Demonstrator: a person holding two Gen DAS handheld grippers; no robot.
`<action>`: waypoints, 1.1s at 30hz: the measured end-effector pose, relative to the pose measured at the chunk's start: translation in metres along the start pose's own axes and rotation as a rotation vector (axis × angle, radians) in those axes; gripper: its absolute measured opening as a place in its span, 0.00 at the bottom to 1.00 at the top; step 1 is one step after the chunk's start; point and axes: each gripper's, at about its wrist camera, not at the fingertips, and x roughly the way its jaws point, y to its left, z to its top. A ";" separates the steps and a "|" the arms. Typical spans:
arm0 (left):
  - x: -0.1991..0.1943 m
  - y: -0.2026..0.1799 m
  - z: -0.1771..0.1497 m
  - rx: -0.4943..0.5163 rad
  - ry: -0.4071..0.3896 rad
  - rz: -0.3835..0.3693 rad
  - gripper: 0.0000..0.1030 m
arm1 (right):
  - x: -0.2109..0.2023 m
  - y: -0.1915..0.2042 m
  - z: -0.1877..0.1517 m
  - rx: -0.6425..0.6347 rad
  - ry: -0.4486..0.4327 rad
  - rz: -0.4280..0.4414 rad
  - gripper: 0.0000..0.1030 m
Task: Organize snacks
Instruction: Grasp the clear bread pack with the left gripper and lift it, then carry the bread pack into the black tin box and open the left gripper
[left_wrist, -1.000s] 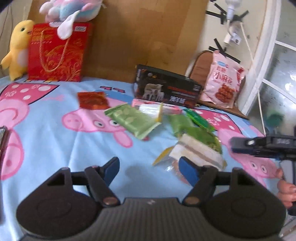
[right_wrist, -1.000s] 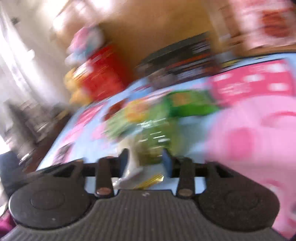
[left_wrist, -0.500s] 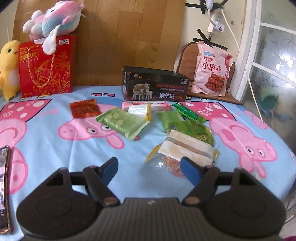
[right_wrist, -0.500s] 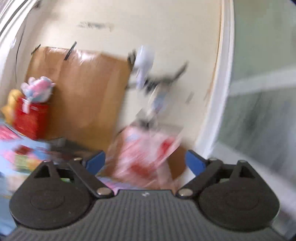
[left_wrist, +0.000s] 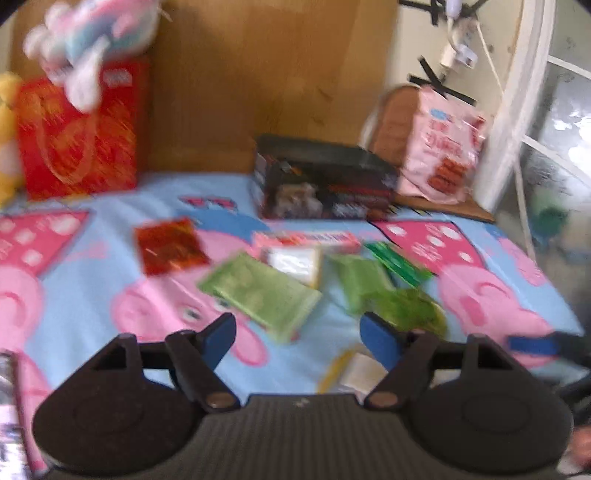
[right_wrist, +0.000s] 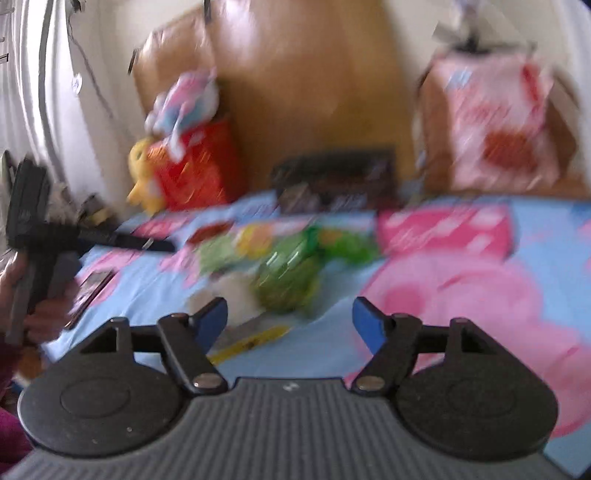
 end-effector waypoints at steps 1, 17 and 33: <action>0.005 -0.003 -0.003 0.005 0.016 -0.029 0.73 | 0.010 0.004 -0.002 -0.007 0.034 0.016 0.73; 0.018 -0.017 -0.037 -0.107 0.071 -0.136 0.59 | 0.057 0.062 -0.023 -0.194 0.106 0.057 0.37; 0.013 -0.024 0.052 -0.057 -0.110 -0.149 0.57 | 0.061 0.057 0.037 -0.235 -0.076 0.022 0.33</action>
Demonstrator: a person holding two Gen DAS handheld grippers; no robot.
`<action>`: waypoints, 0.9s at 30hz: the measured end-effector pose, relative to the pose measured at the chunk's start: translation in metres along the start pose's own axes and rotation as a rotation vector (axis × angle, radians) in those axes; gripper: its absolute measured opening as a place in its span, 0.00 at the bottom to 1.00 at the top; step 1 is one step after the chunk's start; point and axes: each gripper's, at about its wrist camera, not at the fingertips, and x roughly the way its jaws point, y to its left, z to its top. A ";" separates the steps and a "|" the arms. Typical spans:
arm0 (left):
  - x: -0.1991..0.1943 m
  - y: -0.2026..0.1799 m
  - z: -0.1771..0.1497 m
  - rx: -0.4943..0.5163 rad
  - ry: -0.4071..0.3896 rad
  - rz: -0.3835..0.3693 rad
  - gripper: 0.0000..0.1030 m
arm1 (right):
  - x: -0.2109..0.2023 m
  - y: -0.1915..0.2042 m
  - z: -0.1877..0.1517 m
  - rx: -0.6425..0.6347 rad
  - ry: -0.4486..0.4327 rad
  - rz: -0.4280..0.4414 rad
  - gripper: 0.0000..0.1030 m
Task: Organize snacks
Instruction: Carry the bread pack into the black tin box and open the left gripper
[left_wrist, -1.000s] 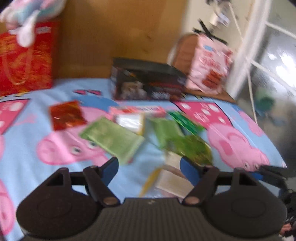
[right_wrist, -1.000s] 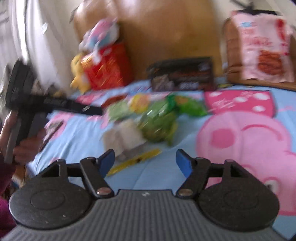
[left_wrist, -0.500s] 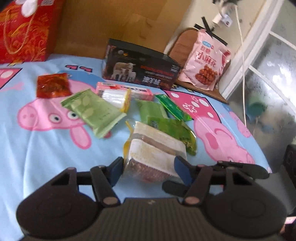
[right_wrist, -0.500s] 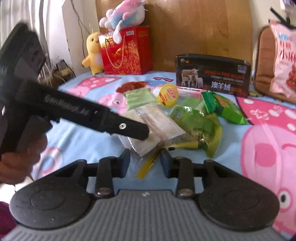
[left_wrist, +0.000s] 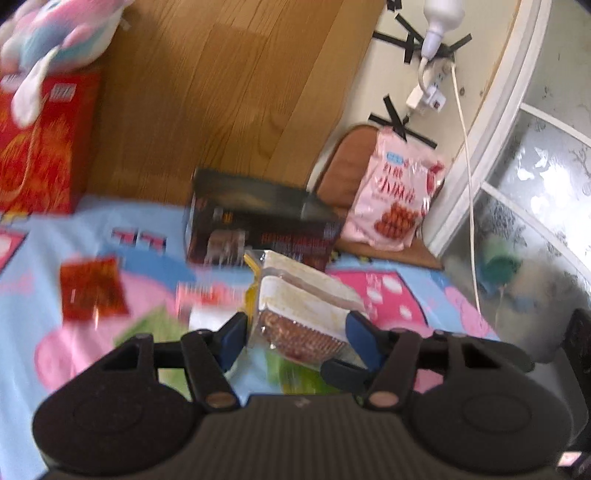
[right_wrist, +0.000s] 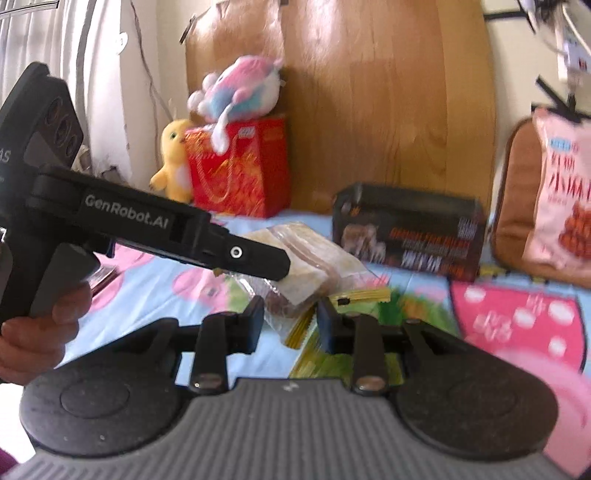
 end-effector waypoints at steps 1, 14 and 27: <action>0.005 -0.001 0.009 0.008 -0.011 0.004 0.57 | 0.004 -0.004 0.006 -0.003 -0.013 -0.010 0.33; 0.112 0.021 0.095 -0.012 -0.068 0.108 0.58 | 0.111 -0.091 0.082 0.031 -0.052 -0.207 0.45; 0.086 0.014 0.000 -0.185 0.123 -0.086 0.62 | 0.038 -0.139 -0.019 0.490 0.064 -0.057 0.70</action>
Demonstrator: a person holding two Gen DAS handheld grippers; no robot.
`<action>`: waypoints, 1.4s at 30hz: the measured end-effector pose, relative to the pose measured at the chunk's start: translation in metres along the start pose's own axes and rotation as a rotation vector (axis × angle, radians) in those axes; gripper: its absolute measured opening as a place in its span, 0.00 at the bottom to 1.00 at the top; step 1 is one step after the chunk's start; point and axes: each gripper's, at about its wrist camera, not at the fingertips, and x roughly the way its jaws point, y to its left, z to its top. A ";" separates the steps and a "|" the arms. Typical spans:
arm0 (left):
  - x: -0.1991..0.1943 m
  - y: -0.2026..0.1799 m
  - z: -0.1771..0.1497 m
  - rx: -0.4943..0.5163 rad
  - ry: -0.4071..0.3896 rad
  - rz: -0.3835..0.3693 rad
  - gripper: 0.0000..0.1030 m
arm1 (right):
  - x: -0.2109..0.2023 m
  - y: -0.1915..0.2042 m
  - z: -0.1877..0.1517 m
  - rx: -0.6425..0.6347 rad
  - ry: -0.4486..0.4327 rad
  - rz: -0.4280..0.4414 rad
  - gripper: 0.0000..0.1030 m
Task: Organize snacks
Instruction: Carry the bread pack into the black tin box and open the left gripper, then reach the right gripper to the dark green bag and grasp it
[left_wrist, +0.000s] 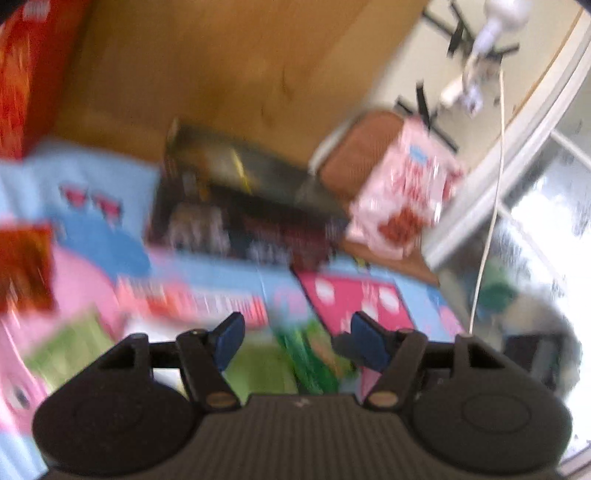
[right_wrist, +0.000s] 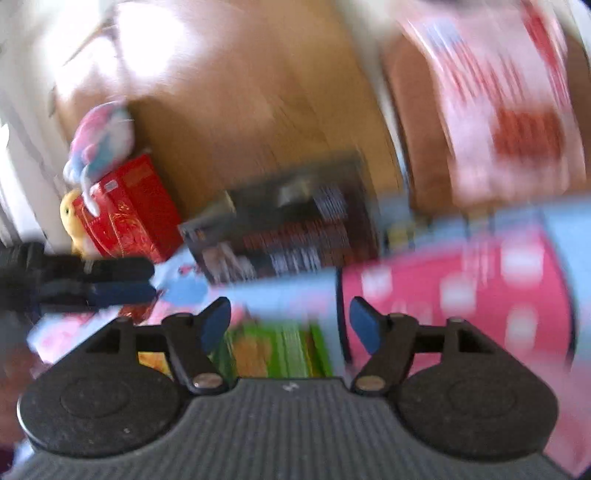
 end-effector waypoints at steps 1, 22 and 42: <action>0.005 -0.001 -0.006 -0.006 0.024 0.005 0.59 | 0.004 -0.011 -0.004 0.080 0.044 0.026 0.70; -0.125 0.018 -0.095 0.093 -0.112 0.041 0.44 | -0.068 0.126 -0.083 -0.249 0.036 0.250 0.40; -0.131 0.041 -0.143 0.058 0.017 -0.041 0.55 | -0.097 0.090 -0.118 -0.304 0.127 0.127 0.66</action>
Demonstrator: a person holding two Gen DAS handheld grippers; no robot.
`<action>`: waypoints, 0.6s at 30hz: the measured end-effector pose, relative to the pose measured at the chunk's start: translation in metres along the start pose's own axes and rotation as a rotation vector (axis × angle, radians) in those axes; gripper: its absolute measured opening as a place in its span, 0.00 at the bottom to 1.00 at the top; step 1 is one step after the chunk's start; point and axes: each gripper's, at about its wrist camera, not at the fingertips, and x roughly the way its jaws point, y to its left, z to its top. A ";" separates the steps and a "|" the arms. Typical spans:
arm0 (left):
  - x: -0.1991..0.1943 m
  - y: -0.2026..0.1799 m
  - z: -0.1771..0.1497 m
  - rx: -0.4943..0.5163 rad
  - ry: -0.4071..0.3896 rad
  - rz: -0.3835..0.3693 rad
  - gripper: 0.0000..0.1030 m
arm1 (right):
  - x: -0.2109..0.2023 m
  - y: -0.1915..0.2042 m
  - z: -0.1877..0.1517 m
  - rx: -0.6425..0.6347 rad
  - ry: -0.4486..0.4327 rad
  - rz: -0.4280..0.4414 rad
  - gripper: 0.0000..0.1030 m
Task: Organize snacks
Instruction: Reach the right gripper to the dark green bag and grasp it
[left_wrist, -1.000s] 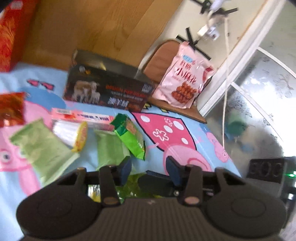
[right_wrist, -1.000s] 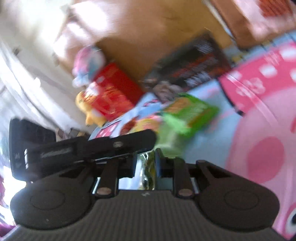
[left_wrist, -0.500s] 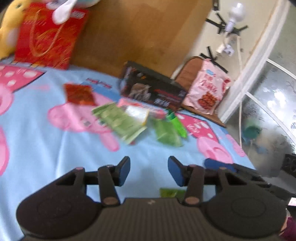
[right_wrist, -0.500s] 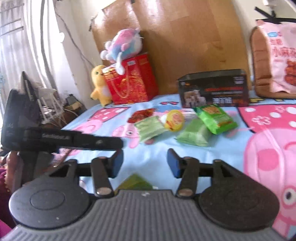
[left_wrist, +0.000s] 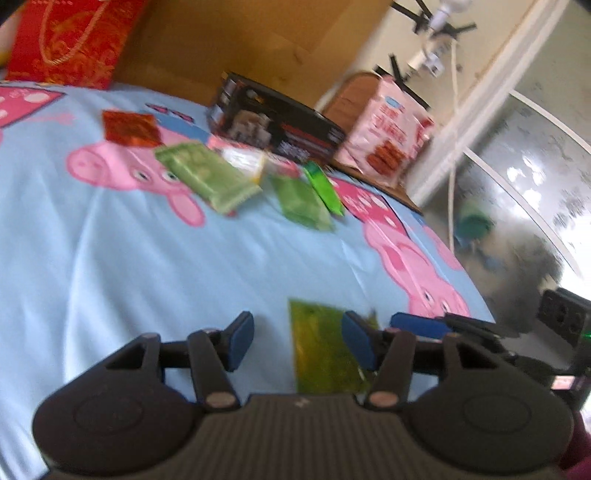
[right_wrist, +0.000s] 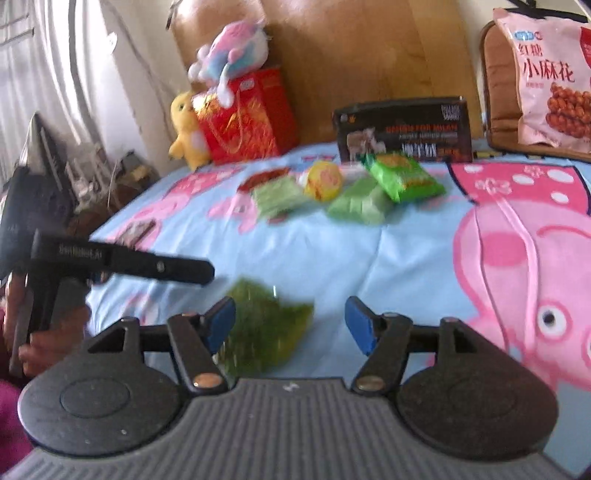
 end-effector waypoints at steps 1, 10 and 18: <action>-0.001 -0.002 -0.003 0.013 -0.005 -0.002 0.59 | -0.002 0.000 -0.004 -0.013 0.014 -0.002 0.66; 0.005 -0.025 -0.012 0.075 -0.005 0.002 0.65 | 0.016 0.037 -0.018 -0.183 -0.029 -0.057 0.59; -0.005 0.010 -0.003 -0.106 -0.040 -0.047 0.71 | 0.028 0.046 -0.005 -0.150 -0.100 -0.033 0.46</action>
